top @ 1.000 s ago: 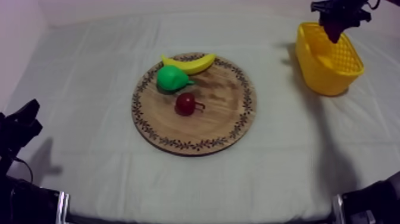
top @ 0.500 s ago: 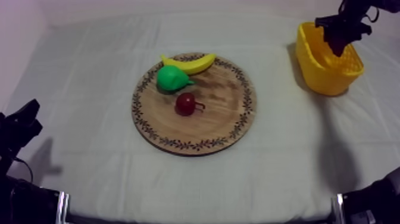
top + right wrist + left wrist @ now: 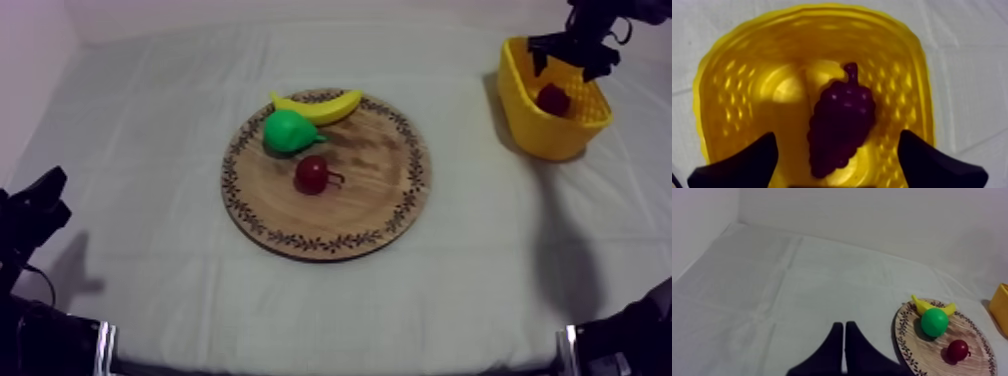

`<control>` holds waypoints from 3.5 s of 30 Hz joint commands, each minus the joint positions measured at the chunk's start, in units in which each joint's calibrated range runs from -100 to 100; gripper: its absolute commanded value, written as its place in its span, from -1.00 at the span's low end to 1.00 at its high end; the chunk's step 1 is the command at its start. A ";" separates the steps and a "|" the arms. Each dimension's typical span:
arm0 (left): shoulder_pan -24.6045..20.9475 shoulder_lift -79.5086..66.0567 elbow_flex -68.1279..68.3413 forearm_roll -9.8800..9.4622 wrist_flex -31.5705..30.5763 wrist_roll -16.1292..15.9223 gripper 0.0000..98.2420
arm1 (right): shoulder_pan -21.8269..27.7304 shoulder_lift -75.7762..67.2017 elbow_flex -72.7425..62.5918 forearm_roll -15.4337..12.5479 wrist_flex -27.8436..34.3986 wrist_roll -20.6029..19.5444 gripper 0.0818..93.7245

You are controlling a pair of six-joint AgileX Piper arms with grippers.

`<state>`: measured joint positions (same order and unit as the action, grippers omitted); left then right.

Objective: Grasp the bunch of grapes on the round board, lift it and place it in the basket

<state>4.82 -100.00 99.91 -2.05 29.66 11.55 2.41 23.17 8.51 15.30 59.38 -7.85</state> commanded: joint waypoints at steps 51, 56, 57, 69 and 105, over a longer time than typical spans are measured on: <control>-0.01 0.00 -0.02 -0.02 0.00 0.00 -1.00 | 5.46 -60.14 61.66 17.73 -41.48 -13.95 -0.08; -0.01 0.00 -0.02 -0.02 0.00 0.00 -1.00 | 5.22 -66.35 67.86 18.37 -43.74 -13.31 -0.10; -0.01 0.00 -0.02 -0.02 0.00 0.00 -1.00 | 5.16 -67.56 68.94 18.25 -44.22 -13.07 -0.10; -0.01 0.00 -0.02 -0.02 0.00 0.00 -1.00 | 5.13 -84.47 85.28 1.57 -52.92 3.64 -0.16; -0.01 0.00 -0.02 -0.02 0.00 0.00 -1.00 | 4.41 -118.89 91.38 -17.06 -27.18 15.83 -0.99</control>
<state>4.82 -100.00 99.91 -2.05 29.66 11.55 7.04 -95.71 99.86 -1.87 32.21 8.05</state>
